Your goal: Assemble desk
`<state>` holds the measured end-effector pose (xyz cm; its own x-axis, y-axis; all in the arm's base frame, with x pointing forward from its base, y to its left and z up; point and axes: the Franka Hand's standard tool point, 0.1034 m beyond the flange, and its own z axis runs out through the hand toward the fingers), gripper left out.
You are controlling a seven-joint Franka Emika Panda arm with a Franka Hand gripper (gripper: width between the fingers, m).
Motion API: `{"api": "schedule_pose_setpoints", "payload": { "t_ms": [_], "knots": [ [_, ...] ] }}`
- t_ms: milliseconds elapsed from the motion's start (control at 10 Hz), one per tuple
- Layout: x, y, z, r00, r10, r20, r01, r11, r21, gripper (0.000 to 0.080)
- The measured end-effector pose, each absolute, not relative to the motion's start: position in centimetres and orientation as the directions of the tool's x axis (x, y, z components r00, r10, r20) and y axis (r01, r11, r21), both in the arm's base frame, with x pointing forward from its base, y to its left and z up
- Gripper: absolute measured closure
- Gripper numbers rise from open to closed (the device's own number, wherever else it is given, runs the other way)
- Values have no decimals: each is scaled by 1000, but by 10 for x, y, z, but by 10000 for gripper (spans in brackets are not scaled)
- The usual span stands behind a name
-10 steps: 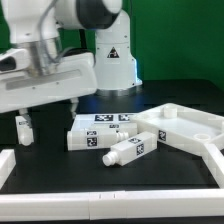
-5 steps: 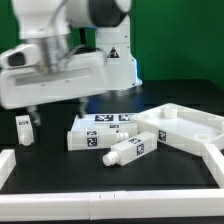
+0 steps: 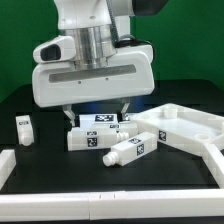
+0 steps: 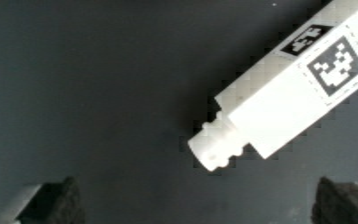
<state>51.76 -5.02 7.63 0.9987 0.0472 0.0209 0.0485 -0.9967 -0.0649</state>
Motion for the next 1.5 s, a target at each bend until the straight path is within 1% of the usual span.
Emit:
{"api": "schedule_pose_setpoints", "payload": {
  "t_ms": [200, 300, 400, 500, 600, 700, 800, 1000, 1100, 1300, 1400, 1500],
  "knots": [
    [517, -49, 75, 999, 36, 17, 37, -997, -67, 151],
    [517, -44, 70, 998, -61, -3, -62, -995, -75, 151],
    [526, -32, 63, 992, -127, -10, -127, -989, -76, 151],
    [533, -18, 54, 978, -206, -21, -207, -975, -82, 151],
    [534, -10, 43, 969, -246, -11, -246, -966, -82, 151],
    [529, -6, 27, 968, -250, -4, -250, -966, -73, 151],
    [519, -6, 19, 969, -246, -13, -246, -967, -66, 151],
    [511, -3, 15, 969, -246, -23, -247, -967, -64, 151],
    [509, 1, 10, 967, -254, -31, -256, -965, -63, 151],
    [509, 3, 9, 967, -252, -32, -253, -965, -62, 151],
    [509, 3, 9, 967, -251, -32, -253, -965, -62, 258],
    [509, 3, 9, 967, -251, -32, -253, -966, -62, 434]
  ]
}}
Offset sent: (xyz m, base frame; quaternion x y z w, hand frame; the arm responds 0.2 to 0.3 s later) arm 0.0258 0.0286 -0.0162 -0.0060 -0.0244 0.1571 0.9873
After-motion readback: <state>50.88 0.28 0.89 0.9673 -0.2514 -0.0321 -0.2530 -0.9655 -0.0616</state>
